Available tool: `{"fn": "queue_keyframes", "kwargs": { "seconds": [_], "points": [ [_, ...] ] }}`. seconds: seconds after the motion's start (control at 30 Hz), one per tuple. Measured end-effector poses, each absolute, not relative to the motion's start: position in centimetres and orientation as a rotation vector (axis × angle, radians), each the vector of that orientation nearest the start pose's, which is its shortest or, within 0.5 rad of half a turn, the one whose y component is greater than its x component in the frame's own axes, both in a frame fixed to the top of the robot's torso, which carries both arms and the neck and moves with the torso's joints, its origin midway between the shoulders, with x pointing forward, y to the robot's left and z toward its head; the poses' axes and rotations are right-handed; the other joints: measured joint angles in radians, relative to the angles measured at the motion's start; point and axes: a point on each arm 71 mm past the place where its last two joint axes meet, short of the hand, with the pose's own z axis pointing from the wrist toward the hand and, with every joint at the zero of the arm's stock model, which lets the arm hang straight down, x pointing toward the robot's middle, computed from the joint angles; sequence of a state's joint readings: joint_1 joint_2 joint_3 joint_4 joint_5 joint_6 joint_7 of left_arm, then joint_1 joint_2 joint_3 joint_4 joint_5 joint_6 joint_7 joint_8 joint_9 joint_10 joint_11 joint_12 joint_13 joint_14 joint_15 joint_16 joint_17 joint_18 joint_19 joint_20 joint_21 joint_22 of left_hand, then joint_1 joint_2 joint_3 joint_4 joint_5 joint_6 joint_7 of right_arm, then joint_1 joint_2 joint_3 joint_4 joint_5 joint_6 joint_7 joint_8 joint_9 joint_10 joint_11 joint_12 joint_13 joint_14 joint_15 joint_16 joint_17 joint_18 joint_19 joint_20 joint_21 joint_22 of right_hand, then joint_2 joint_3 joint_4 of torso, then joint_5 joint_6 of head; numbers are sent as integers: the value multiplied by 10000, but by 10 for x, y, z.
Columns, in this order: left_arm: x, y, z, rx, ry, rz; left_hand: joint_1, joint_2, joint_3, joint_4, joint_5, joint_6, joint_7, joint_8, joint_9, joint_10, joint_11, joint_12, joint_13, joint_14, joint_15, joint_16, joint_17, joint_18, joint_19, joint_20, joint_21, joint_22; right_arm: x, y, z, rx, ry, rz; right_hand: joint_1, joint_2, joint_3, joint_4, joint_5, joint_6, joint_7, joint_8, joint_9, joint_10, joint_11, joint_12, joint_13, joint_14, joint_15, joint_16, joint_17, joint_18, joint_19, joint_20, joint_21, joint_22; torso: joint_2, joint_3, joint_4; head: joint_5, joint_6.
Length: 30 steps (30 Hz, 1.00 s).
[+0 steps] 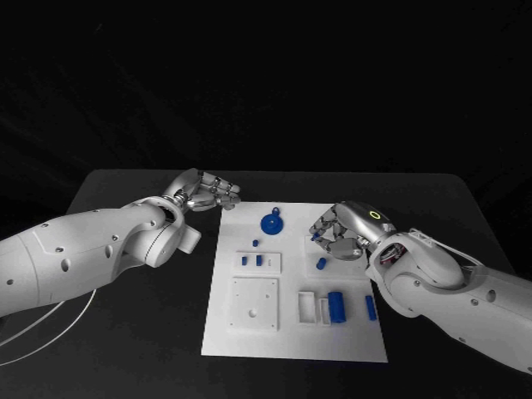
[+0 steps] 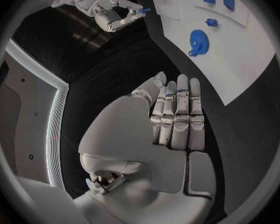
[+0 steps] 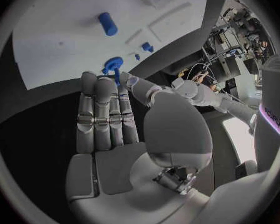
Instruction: Assemble the parts on the task board
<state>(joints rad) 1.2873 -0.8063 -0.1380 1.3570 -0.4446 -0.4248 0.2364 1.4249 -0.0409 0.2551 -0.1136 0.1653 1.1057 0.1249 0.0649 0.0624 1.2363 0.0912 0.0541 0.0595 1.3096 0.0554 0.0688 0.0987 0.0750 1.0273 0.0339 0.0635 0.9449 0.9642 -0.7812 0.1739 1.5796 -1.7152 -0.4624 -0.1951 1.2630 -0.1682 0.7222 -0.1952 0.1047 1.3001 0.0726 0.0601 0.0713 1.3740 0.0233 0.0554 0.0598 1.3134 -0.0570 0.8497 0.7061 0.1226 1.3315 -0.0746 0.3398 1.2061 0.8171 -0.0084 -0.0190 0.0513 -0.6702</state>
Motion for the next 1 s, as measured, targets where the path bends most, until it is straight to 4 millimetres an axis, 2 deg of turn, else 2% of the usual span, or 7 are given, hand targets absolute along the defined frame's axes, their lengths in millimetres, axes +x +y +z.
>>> {"fn": "queue_keyframes", "kwargs": {
  "seconds": [0.17, 0.23, 0.43, 0.53, 0.67, 0.87, 1.0],
  "points": [
    [527, 241, -180, -7135, 15242, -10942, 0, 0, 0, 0, 0, 0, 0, 0, 0, 0, 0, 0, 0, 0, 0, 0, 0, 1, 0, 0, 0, 0, 453, -143, -199, -1400, 14694, 7301, -37, 40, -47, -47, 94, -2, 2, -3, -1, -1, 0, -19, 0, 0, 0, -63, -8, -1, 81, 12, -138, 53, -92, -18, -7, 341, -117],
    [529, 240, -181, -7162, 15219, -10913, 0, 0, 0, 0, 0, 0, 0, 0, 0, 0, 0, 0, 0, 0, 0, 0, 0, 2, 0, 0, 0, 0, 450, -136, -201, -1466, 14743, 7546, -42, 56, -163, -52, 233, -2, 2, -3, 0, -1, 0, -20, 0, 0, 0, -102, -26, -1, 103, 0, -154, 73, -133, -32, -7, 457, -151],
    [535, 237, -186, -7299, 15187, -10784, -38, 37, 0, 0, 39, 0, 0, 0, 0, 0, 0, 0, 0, 0, 0, 0, 9, 12, 0, 0, 0, 0, 438, -111, -215, -1712, 15020, 8243, -31, 120, -174, -62, 233, -4, 3, -6, 3, -2, 0, -32, 0, 0, 1, -102, -32, -1, 106, -1, -154, 77, -275, -61, -21, 758, -293],
    [539, 234, -189, -7358, 15184, -10741, -37, 37, 0, 0, 310, 0, 0, 0, 0, 0, 0, 0, 0, 0, 0, 0, 8, 17, 0, 0, 39, 53, 432, -102, -224, -1817, 15163, 8472, -22, 161, -242, -130, 244, -4, 3, -21, 10, -3, 0, -36, -1, 32, 33, -102, -32, -1, 106, 0, -270, 160, -376, -83, -38, 951, -434],
    [543, 229, -194, -7426, 15207, -10709, -69, 69, -16, -16, 310, 0, 0, 0, 0, 0, 0, 0, 0, 0, 0, 0, 8, 18, 0, 0, 39, 154, 425, -92, -236, -2012, 15318, 8625, -46, 185, -243, -131, 290, -5, 4, 7, 9, -4, 1, -14, -3, 32, 34, -102, -32, -1, 124, 18, -270, 178, -514, -114, -52, 1210, -592],
    [547, 221, -200, -7492, 15242, -10734, -93, 93, -28, -28, 310, 0, 0, 0, 0, 0, 0, 0, 0, 0, 0, 0, 8, 18, 0, 0, 39, 217, 416, -84, -253, -2353, 15565, 8627, -45, 186, -255, -143, 290, -6, 4, 7, 8, -7, 2, 21, -8, 33, 33, -102, -31, 0, 172, 4, -322, 250, -654, -151, -53, 1437, -771],
    [548, 219, -202, -7519, 15225, -10760, -93, 93, -28, -28, 310, 0, 0, 0, 0, 0, 0, 0, 0, 0, 0, 0, 7, 18, 0, 0, 39, 217, 409, -79, -265, -2637, 15791, 8609, -33, 197, -224, -174, 290, -7, 5, 7, 8, -25, 15, 21, -11, 33, 34, -102, -31, -1, 180, -1, -322, 270, -703, -170, -50, 1542, -832]
  ]
}}
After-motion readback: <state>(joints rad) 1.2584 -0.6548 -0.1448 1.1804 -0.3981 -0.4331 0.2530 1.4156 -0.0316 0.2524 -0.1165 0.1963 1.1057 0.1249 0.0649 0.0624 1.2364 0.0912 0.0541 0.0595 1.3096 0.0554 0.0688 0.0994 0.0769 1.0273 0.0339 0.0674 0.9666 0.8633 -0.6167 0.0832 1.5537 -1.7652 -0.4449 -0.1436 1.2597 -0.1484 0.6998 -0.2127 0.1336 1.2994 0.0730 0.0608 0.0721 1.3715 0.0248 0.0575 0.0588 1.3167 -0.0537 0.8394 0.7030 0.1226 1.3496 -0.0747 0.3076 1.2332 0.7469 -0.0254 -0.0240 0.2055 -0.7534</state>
